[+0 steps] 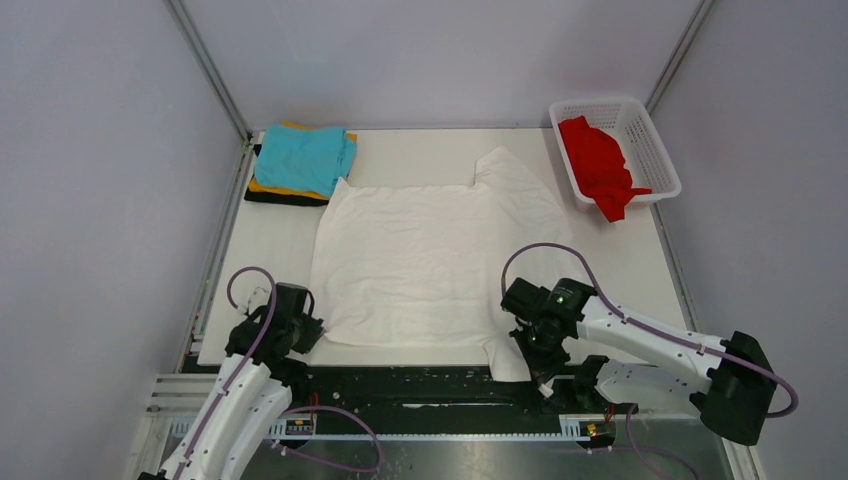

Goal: Fold and stack the t-shirts
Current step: Fold the flattened tshirt in 1/3 of the way

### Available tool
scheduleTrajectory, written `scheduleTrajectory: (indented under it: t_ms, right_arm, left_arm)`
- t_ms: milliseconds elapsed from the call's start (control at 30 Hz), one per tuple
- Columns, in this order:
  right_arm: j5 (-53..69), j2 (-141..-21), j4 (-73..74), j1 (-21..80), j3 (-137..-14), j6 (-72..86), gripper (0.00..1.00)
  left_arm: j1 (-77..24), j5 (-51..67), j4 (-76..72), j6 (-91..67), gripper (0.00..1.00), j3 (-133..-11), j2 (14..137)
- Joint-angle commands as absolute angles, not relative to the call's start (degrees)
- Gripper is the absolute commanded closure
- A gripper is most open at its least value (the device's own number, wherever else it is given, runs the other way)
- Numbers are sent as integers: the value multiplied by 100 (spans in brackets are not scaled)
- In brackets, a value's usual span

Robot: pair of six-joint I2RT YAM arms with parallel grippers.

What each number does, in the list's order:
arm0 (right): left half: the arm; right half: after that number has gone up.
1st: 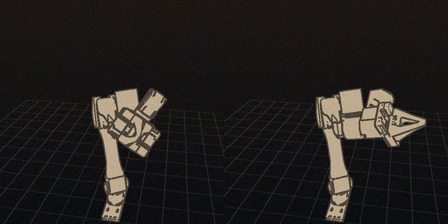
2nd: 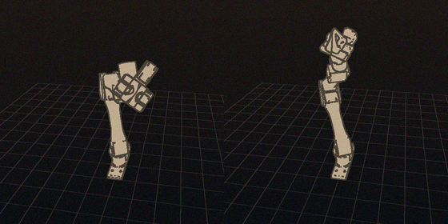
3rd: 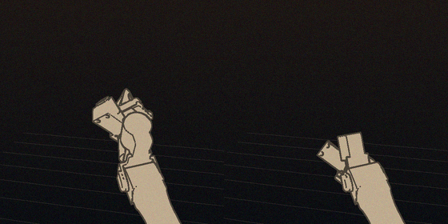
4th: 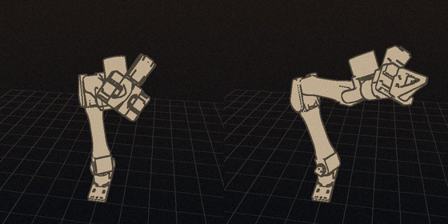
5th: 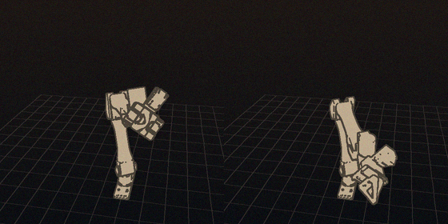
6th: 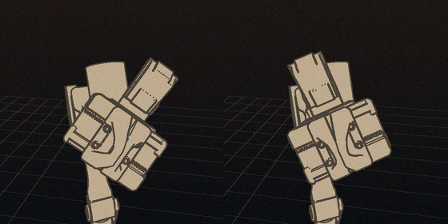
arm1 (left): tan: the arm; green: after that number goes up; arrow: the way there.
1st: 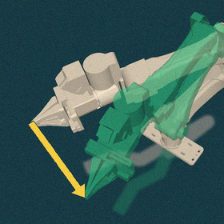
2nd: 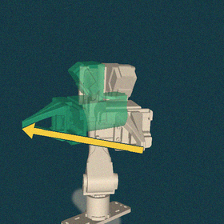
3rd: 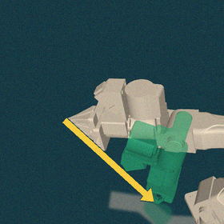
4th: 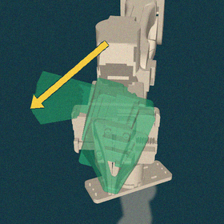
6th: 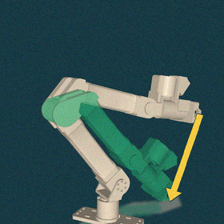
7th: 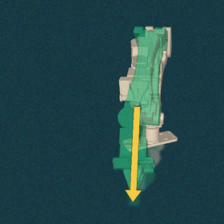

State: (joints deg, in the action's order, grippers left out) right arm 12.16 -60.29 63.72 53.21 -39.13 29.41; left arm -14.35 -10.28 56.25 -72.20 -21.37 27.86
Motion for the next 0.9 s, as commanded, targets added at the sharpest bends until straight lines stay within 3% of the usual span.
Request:
scheduleTrajectory:
  t_ms: [0,133,467,867]
  right_arm:
    - [1284,-6061,6473,5374,-4089,2939,100]
    - [629,-6113,6498,5223,-4581,2899,100]
    - [121,-6516,6190,3627,-5733,2050,100]
    - [198,-7675,5755,2410,-6791,1618,100]
  left_arm:
    - [-1467,-1111,5716,-7390,100,-2468,2910]
    - [-1466,-1042,5221,-7272,100,-2705,3177]
    - [-1458,-1323,4105,-6952,100,-3354,4460]
    - [-1169,-1530,3599,-6460,100,-4354,6302]
